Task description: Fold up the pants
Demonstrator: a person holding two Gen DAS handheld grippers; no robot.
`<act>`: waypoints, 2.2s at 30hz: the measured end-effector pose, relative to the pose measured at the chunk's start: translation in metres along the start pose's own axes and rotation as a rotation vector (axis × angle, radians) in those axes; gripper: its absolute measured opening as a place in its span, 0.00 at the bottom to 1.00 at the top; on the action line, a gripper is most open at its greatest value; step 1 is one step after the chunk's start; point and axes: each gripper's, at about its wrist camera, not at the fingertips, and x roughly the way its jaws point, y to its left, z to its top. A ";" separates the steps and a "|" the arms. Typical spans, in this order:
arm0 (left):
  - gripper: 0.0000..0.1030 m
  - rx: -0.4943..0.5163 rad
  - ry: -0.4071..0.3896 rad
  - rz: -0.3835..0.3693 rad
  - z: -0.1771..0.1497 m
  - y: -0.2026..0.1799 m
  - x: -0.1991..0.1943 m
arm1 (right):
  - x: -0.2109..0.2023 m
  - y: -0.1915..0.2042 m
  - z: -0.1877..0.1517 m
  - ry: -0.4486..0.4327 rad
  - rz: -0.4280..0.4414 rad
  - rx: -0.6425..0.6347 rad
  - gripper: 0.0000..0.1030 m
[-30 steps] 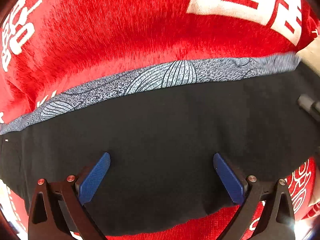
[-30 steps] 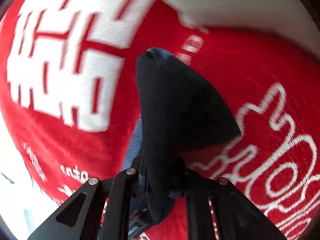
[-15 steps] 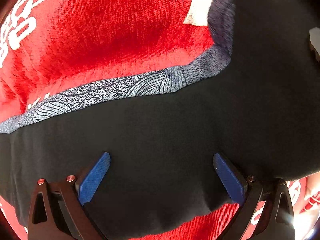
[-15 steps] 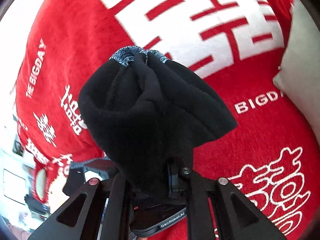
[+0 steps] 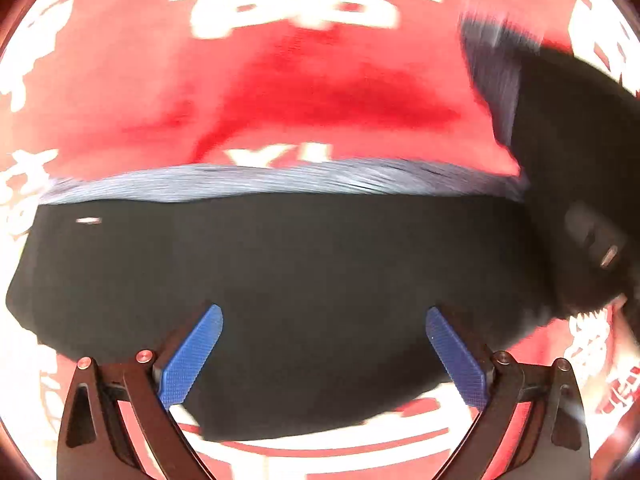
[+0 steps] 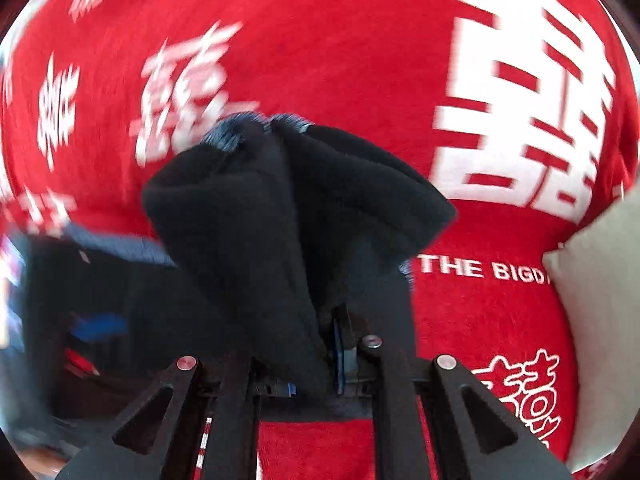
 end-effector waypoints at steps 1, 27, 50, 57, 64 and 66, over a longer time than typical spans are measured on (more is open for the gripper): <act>1.00 -0.014 -0.001 0.014 0.002 0.012 -0.001 | 0.008 0.015 -0.004 0.016 -0.021 -0.031 0.15; 1.00 0.079 0.057 -0.260 0.044 0.004 -0.025 | 0.045 -0.064 -0.052 0.250 0.257 0.399 0.42; 0.05 0.196 0.236 -0.328 0.019 -0.026 -0.001 | 0.022 -0.073 -0.051 0.242 0.304 0.396 0.43; 0.09 0.115 0.210 -0.315 -0.001 -0.011 0.014 | 0.025 -0.054 -0.063 0.277 0.297 0.337 0.43; 0.67 0.078 0.096 -0.209 0.013 0.003 -0.028 | 0.010 -0.081 -0.052 0.238 0.293 0.380 0.39; 0.68 0.081 0.066 -0.198 0.024 0.001 -0.033 | 0.013 -0.096 -0.039 0.216 0.278 0.400 0.21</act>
